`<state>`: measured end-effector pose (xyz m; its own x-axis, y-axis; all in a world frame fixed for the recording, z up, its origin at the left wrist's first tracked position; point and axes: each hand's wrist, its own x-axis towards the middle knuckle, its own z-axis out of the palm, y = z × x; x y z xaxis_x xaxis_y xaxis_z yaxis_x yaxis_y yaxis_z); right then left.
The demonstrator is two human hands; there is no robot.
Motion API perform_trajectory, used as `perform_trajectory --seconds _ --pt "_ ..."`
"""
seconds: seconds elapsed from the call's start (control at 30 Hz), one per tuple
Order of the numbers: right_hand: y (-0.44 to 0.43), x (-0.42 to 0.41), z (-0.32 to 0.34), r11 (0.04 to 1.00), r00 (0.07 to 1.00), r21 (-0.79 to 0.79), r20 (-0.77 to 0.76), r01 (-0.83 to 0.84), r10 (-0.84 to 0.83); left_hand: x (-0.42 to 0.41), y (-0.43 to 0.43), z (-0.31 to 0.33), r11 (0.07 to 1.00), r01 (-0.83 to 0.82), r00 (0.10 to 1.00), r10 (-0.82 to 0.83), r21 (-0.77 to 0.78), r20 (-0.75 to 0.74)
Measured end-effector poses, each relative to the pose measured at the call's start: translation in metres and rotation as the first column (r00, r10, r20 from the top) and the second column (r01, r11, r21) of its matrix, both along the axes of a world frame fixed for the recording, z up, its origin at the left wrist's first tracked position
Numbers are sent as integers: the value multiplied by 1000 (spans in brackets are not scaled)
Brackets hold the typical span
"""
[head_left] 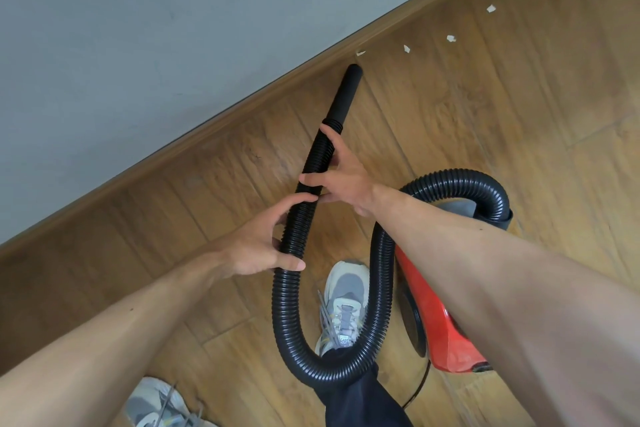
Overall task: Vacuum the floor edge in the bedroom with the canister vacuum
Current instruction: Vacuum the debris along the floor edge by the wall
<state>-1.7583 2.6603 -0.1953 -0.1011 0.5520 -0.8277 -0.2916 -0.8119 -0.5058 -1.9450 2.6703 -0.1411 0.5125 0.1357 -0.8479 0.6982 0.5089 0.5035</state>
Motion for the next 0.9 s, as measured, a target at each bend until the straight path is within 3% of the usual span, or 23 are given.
perform_trajectory --seconds 0.6,0.9 --pt "5 40 0 999 998 -2 39 -52 52 44 -6 3 984 -159 987 157 -80 -27" --pt "-3 60 0 999 997 -21 73 -28 30 66 -8 6 987 -127 992 125 -94 -26"
